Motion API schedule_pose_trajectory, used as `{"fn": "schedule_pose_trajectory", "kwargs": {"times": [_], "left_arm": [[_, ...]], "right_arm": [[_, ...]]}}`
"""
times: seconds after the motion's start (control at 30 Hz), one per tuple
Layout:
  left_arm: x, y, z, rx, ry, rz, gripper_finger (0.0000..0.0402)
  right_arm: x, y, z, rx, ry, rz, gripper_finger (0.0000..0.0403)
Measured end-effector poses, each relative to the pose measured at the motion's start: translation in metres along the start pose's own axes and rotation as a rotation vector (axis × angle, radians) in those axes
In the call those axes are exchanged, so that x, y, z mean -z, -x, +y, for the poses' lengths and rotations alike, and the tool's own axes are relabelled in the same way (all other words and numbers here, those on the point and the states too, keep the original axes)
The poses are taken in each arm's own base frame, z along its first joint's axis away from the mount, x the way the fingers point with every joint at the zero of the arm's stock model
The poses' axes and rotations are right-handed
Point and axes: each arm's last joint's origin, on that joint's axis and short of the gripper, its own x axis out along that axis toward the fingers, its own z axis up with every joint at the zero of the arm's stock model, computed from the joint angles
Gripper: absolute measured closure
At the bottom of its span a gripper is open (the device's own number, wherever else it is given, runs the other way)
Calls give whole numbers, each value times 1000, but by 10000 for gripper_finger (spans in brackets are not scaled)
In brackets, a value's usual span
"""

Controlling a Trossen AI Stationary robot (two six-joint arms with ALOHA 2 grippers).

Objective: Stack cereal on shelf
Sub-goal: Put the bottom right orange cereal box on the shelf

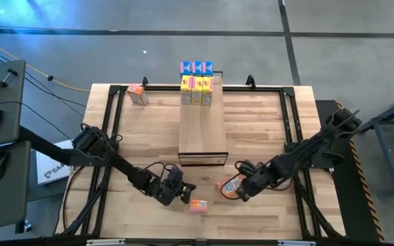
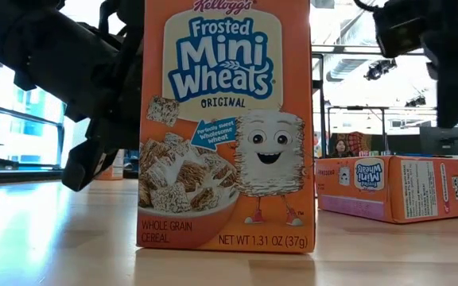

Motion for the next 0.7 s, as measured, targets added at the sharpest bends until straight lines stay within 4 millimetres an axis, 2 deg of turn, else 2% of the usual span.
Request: {"fn": "schedule_pose_trajectory", "kwargs": {"times": [0.13,0.23,0.43,0.6,0.7], "left_arm": [[5,4,0,-2,-15,-4,401],[8,6,0,-5,-26,-5,402],[8,6,1,-11,-29,-7,402],[8,5,1,-12,-29,-8,402],[7,5,1,-13,-29,-12,402]], "right_arm": [[5,14,-11,214,-6,13,403],[11,8,-21,262,-26,27,403],[16,-18,-21,45,-86,14,403],[6,-21,-7,-138,-84,-51,403],[2,-16,-3,-130,-63,-55,403]]}}
